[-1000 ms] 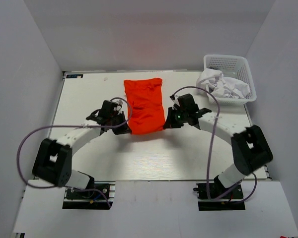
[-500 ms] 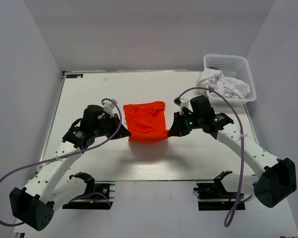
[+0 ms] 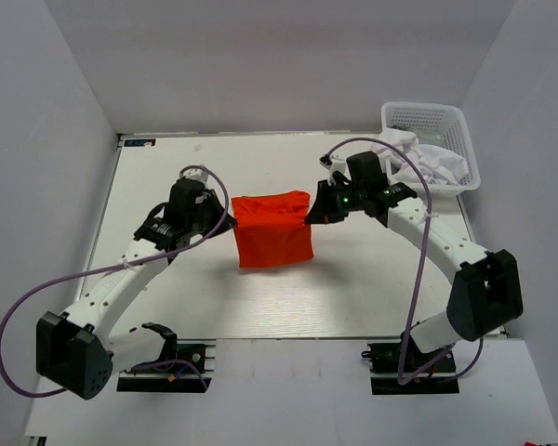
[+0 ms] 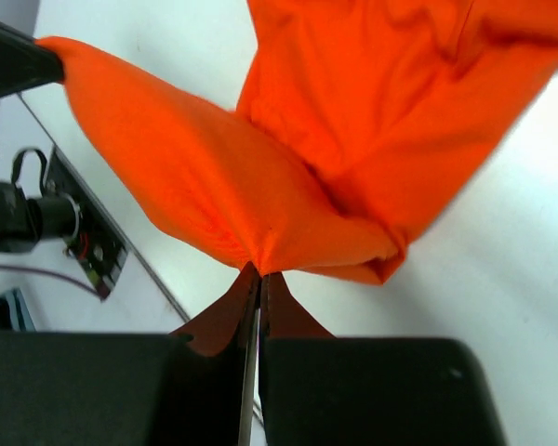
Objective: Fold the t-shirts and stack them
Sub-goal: Fold the long partially folded tshirt into a neat square, then put the neatly folded tshirt into the corner of the board with the left arm
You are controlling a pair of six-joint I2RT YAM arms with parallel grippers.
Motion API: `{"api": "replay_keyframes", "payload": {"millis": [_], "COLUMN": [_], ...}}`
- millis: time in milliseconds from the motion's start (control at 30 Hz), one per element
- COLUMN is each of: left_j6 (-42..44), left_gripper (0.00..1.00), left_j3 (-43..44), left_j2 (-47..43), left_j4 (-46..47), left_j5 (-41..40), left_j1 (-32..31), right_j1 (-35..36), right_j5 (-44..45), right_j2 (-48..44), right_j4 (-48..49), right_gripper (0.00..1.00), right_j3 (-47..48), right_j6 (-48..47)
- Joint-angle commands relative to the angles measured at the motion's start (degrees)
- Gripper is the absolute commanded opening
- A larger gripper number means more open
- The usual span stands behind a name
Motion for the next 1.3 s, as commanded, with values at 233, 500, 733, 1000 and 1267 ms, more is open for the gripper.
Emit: {"api": "replay_keyframes", "payload": {"millis": [233, 500, 733, 1000, 1267], "left_j6": [-1.59, -1.58, -2.10, -1.33, 6.31], "left_gripper": [0.00, 0.00, 0.00, 1.00, 1.00], "left_j3": [12.10, 22.38, 32.72, 46.38, 29.00], "left_j2": [14.64, 28.60, 42.39, 50.95, 37.00], "left_j4": [6.22, 3.14, 2.01, -8.81, 0.67], "left_j5": [-17.69, -22.43, -21.20, -24.45, -14.27], "left_j1": [0.91, 1.53, 3.98, 5.57, 4.25], "right_j1": [-5.32, -9.19, -10.60, -10.52, -9.90], "right_j5": [-4.86, -11.19, -4.09, -0.65, -0.74], "right_j2": [14.46, 26.96, 35.92, 41.93, 25.84], "right_j4": [4.83, 5.10, 2.56, -0.63, 9.84], "right_gripper": [0.00, 0.00, 0.08, 0.90, 0.90], "right_j3": [14.45, 24.20, 32.47, 43.30, 20.56], "right_j6": [0.71, 3.08, 1.24, -2.63, -0.79]}}
